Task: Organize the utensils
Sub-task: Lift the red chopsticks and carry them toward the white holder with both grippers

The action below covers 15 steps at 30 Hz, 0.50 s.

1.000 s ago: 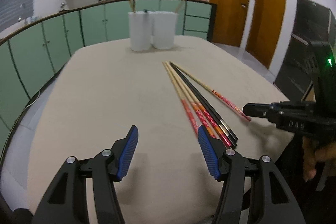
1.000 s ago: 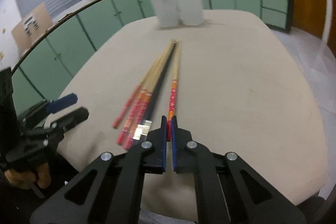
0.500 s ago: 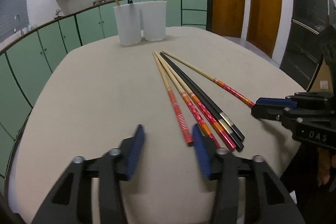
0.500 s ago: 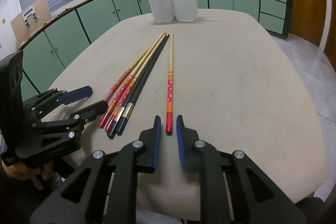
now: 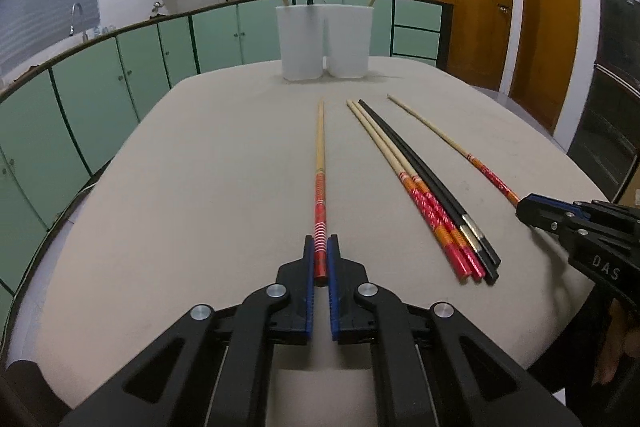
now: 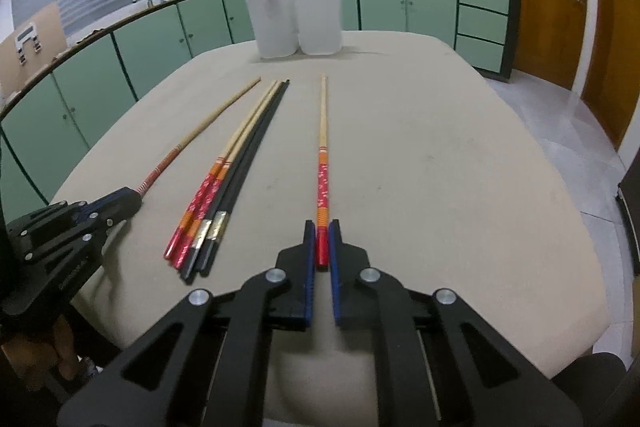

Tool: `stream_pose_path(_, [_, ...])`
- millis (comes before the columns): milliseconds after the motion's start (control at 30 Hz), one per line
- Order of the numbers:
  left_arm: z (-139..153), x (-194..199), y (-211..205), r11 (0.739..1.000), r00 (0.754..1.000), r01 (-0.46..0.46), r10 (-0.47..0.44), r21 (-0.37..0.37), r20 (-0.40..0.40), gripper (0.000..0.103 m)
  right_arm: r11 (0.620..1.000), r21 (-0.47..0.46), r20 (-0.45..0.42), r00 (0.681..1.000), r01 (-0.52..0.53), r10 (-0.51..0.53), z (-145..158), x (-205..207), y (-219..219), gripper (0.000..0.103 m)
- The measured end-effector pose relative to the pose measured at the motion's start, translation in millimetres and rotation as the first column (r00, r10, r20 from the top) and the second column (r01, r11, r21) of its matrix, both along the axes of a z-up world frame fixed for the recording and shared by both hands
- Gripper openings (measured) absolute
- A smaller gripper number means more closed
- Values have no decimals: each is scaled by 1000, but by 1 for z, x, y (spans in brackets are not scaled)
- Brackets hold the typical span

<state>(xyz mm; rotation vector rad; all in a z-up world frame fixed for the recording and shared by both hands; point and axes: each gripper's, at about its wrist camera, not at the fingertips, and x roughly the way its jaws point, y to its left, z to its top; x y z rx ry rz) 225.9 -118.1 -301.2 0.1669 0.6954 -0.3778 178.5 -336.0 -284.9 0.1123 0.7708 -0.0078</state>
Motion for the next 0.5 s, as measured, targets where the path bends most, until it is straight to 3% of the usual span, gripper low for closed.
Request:
stream_pose_path(100, [0,1,0,1000,1000,8,-8,24,4,9,1000,0,-1,1000,-10,10,0,-3,0,18])
stream_pose_path(233, [-1,7,2,999,1000,28,-28,15,4,11,1000,-8,-3,1000,-17,17,-1,-2,1,18])
stream_pose_path(300, [1,10,5,999,999,45,-45,-12,-10,6,1000,-9,-7,1000,-17,17,1,0,1,7])
stream_pose_path(500, [26,5,15,996,999,45,-47,-75,-18,6,1000,24,34,999,-5,4,25,-12,-3,5])
